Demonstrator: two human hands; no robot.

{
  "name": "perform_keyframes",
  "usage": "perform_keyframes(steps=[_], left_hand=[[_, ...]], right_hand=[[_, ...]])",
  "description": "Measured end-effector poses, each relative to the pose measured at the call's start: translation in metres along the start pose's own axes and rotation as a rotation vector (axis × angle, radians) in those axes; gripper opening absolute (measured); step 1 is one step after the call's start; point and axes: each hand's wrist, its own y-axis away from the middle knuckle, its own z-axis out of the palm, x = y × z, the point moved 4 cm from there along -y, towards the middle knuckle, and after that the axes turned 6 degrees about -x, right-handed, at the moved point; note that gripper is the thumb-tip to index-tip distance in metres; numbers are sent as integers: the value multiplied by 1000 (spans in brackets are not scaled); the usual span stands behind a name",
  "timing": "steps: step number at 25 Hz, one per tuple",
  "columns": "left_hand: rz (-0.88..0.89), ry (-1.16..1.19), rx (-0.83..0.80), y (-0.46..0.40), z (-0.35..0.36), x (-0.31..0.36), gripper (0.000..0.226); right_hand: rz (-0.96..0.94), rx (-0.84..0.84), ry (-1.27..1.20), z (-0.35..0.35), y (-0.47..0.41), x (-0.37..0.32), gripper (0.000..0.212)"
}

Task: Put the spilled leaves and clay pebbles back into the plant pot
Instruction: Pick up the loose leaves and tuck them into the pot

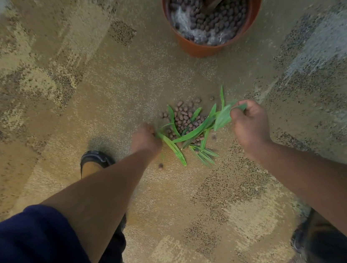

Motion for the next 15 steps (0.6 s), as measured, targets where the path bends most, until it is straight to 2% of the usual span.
perform_keyframes(steps=[2,4,6,9,11,13,15], left_hand=[[-44,68,23,3,-15,2,18],[-13,79,80,8,-29,8,19],[82,51,141,14,-39,17,19],[287,67,177,27,-46,42,23],[394,217,82,42,-48,72,19],[424,408,-46,57,-53,109,16],[471,500,-55,62,-69,147,14]], right_hand=[[-19,32,12,-2,-3,-5,19],[-57,27,98,-3,-7,-9,12],[-62,8,198,-2,-13,-10,5],[-19,14,217,-1,-14,-17,12],[1,33,94,2,-12,-29,13],[-5,49,-103,2,-13,-51,11],[-64,65,-267,2,-15,-86,11]])
